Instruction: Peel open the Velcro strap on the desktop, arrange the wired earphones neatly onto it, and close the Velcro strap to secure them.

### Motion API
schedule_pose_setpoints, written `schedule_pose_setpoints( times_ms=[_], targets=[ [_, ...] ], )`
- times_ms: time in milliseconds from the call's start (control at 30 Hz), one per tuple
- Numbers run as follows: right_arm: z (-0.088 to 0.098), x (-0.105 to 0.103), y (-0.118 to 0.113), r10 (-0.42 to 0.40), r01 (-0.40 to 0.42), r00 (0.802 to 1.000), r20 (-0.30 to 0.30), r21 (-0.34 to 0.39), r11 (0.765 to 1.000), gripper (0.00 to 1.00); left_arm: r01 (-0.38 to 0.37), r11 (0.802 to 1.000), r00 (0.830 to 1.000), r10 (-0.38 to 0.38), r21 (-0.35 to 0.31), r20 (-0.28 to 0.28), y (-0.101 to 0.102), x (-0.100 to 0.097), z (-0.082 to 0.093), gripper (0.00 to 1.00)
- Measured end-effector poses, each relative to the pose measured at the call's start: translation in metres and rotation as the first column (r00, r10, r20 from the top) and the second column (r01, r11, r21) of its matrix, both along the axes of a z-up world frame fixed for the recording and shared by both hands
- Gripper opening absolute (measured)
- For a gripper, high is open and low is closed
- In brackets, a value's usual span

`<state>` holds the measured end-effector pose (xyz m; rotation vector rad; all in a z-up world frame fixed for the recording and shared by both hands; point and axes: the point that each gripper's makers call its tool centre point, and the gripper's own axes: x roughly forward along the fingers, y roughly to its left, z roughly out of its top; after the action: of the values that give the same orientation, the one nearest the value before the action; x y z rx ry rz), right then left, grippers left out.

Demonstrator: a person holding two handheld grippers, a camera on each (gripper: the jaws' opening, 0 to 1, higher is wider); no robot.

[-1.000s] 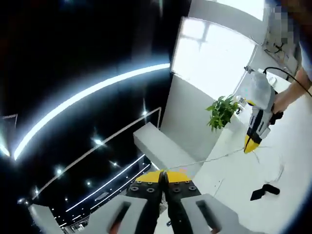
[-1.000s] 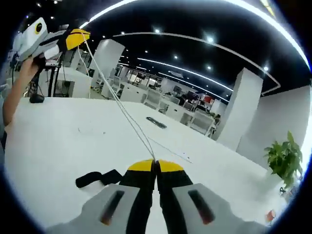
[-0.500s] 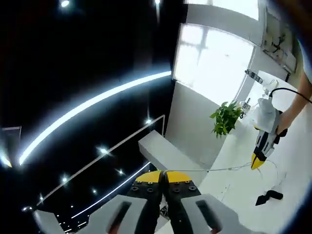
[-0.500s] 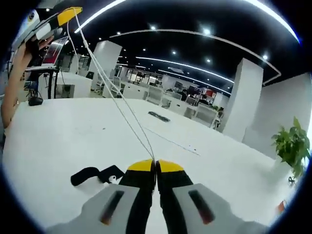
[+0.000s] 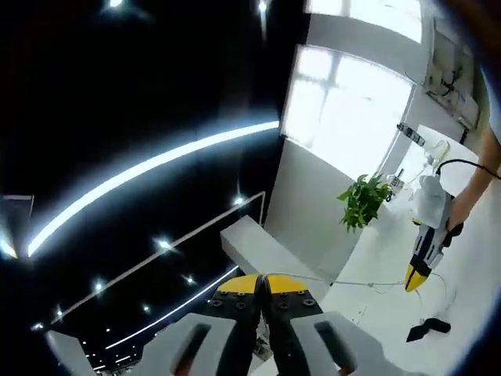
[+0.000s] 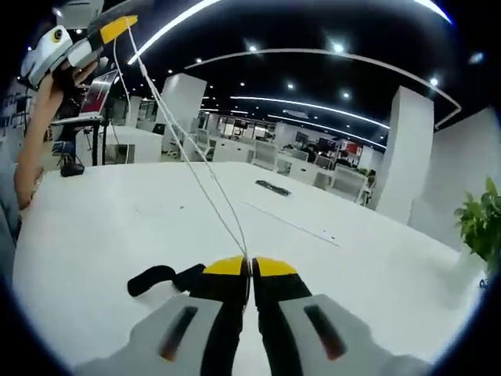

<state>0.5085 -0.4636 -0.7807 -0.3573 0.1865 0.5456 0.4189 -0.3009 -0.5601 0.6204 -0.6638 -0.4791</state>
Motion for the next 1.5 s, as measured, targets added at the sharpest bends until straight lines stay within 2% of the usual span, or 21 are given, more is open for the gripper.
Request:
schedule_pose_setpoints(
  times_ms=[167,200,267,333,567,867,1000,1033,1100,1133,1167,1200,1333,1433,1500],
  targets=[
    [-0.007,0.001,0.009,0.021,-0.021,1.0,-0.007,-0.021,1.0,0.06,-0.001,1.0,1.0,0.001,0.0,-0.005,0.007,0.005,-0.001,0.05],
    [-0.009,0.002,0.01,0.02,-0.021,1.0,-0.01,-0.041,0.999,0.06,-0.001,1.0,1.0,0.001,0.0,-0.008,0.007,0.005,-0.001,0.05],
    [-0.017,0.005,0.004,0.003,-0.004,1.0,-0.013,-0.128,0.992,0.07,-0.011,1.0,1.0,0.011,-0.011,0.001,0.01,0.005,0.001,0.05],
    [-0.021,0.007,0.005,0.007,-0.009,1.0,-0.021,-0.119,0.993,0.07,-0.008,1.0,1.0,0.008,-0.02,0.007,0.012,0.002,0.004,0.05],
    [-0.021,0.011,0.001,0.014,-0.017,0.999,-0.033,-0.08,0.997,0.07,0.006,0.999,1.0,-0.007,-0.037,-0.029,0.008,0.006,-0.002,0.05],
    [-0.033,0.016,-0.002,-0.01,0.004,0.999,-0.054,-0.122,0.993,0.07,-0.006,0.999,1.0,0.005,-0.038,-0.021,0.006,0.003,-0.004,0.05],
    [-0.035,0.015,-0.01,-0.016,0.007,0.998,-0.059,-0.139,0.99,0.04,-0.032,0.998,0.999,0.031,-0.053,-0.012,0.019,0.008,0.002,0.05],
    [-0.03,0.013,-0.008,-0.004,-0.002,0.998,-0.055,-0.103,0.995,0.04,-0.028,0.998,0.999,0.027,-0.054,-0.021,0.021,0.01,0.001,0.05],
    [-0.023,0.012,-0.013,0.011,-0.016,0.999,-0.053,-0.095,0.995,0.04,-0.051,0.997,0.998,0.049,-0.055,-0.024,0.027,0.015,-0.001,0.05],
    [-0.022,0.011,-0.014,0.017,-0.022,0.998,-0.055,-0.094,0.995,0.04,-0.08,0.995,0.997,0.079,-0.054,-0.018,0.033,0.02,-0.001,0.05],
    [-0.021,0.01,-0.017,0.026,-0.032,0.997,-0.067,-0.092,0.995,0.04,-0.094,0.994,0.995,0.093,-0.063,-0.028,0.058,0.025,0.017,0.05],
    [-0.021,0.009,-0.018,0.039,-0.046,0.996,-0.075,-0.089,0.995,0.04,-0.097,0.993,0.995,0.095,-0.069,-0.041,0.066,0.029,0.019,0.05],
    [-0.013,-0.001,-0.025,0.084,-0.092,0.992,-0.098,-0.073,0.993,0.04,-0.152,0.986,0.986,0.147,-0.073,-0.073,0.083,0.046,0.01,0.05],
    [-0.001,-0.005,-0.033,0.079,-0.085,0.995,-0.059,-0.117,0.989,0.04,-0.172,0.982,0.982,0.165,-0.076,-0.088,0.091,0.054,0.007,0.05],
    [0.006,-0.01,-0.036,0.084,-0.089,0.995,-0.05,-0.118,0.989,0.04,-0.188,0.979,0.979,0.18,-0.075,-0.095,0.096,0.059,0.005,0.05]
  ],
)
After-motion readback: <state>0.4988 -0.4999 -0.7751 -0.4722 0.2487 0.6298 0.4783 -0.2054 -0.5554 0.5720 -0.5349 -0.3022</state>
